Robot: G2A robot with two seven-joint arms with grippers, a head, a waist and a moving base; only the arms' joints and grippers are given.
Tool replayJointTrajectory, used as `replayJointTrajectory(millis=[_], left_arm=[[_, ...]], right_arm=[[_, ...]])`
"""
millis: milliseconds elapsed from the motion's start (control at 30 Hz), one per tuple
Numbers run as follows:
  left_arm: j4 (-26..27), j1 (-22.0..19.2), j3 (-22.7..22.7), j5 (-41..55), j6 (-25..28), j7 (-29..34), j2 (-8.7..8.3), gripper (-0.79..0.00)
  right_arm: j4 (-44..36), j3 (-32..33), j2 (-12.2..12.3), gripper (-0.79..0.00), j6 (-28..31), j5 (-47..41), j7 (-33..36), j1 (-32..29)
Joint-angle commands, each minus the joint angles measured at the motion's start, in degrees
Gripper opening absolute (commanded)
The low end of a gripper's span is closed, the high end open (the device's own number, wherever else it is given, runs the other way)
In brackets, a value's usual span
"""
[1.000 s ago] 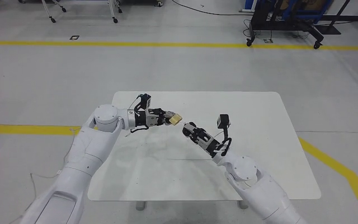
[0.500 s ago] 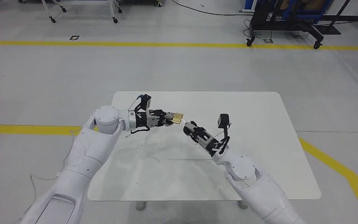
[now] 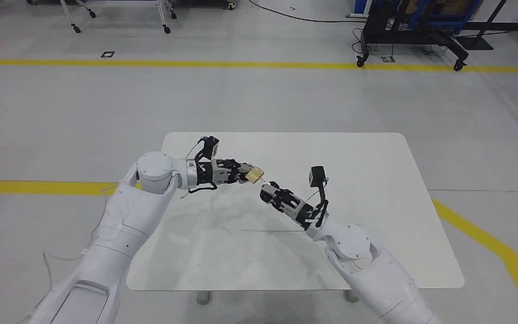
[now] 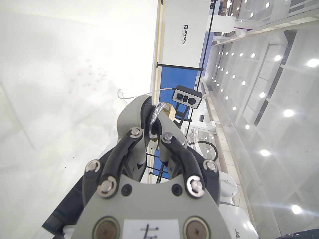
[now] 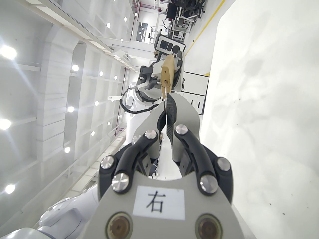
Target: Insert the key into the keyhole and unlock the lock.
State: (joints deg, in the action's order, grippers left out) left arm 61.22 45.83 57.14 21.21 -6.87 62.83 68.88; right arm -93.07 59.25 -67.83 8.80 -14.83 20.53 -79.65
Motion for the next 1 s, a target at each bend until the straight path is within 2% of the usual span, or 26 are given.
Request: replayJointTrajectory(millis=[0, 167, 367, 967], left_arm=[[0.0, 0.0, 0.4, 0.1, 0.4, 0.6, -0.14, -0.785], [0.4, 0.1, 0.6, -0.4, 0.9, 2.0, -0.39, -0.785], [0.7, 0.0, 0.0, -1.0, 0.8, 2.5, -0.33, -0.785], [-0.2, -1.0, -1.3, -1.3, 1.0, 4.2, -0.12, -0.785]], right_arm=[[-0.3, 1.3, 0.3, -0.785, 0.3, -1.2, 2.1, -0.6], [-1.1, 5.1, 1.0, -0.785, 0.5, -4.0, 7.0, -2.4], [-1.4, 5.6, 1.2, -0.785, -1.0, -5.8, 11.9, -2.6], [0.8, 3.8, 0.6, -0.785, -4.4, -5.9, 12.2, 0.3]])
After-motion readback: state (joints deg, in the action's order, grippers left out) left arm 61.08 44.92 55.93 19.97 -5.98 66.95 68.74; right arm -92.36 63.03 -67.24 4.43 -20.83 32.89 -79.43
